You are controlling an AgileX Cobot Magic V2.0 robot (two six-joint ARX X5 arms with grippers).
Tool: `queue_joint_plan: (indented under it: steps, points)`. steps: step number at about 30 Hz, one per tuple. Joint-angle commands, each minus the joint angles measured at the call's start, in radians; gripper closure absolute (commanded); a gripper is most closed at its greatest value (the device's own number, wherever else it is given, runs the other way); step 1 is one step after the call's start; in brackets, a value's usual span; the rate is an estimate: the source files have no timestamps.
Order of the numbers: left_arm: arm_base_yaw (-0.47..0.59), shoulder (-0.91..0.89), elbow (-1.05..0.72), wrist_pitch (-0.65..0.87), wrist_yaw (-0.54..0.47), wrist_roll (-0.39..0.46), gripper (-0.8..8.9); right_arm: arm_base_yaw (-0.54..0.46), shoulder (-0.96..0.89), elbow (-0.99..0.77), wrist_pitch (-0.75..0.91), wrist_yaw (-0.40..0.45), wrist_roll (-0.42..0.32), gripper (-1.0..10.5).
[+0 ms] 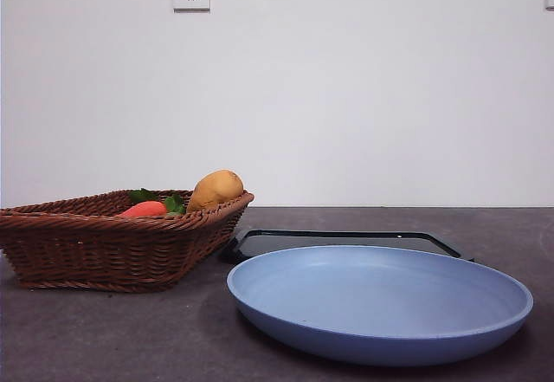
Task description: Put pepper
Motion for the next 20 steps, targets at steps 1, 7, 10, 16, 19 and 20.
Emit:
queue_joint_plan:
  steps: [1, 7, 10, 16, 19, 20]
  points:
    - [0.005, -0.004, -0.001, 0.031, 0.039, -0.093, 8.07, 0.002, 0.006, 0.025, 0.036, 0.007, 0.149, 9.4]
    - [0.004, 0.011, 0.072, 0.027, 0.063, -0.135, 8.07, 0.002, 0.086, 0.136, 0.055, 0.006, 0.154, 9.4]
    - [0.004, 0.062, 0.141, 0.011, 0.083, -0.135, 8.07, 0.002, 0.172, 0.209, 0.053, 0.003, 0.153, 9.4]
    - [0.004, 0.242, 0.311, -0.018, 0.207, -0.091, 8.07, 0.003, 0.367, 0.378, -0.001, -0.093, 0.134, 9.4]
    - [0.004, 0.34, 0.409, -0.069, 0.28, -0.042, 8.07, 0.004, 0.455, 0.476, -0.078, -0.154, 0.096, 9.4]
    - [0.004, 0.366, 0.437, -0.088, 0.295, -0.025, 8.07, 0.006, 0.479, 0.506, -0.105, -0.171, 0.08, 9.4]
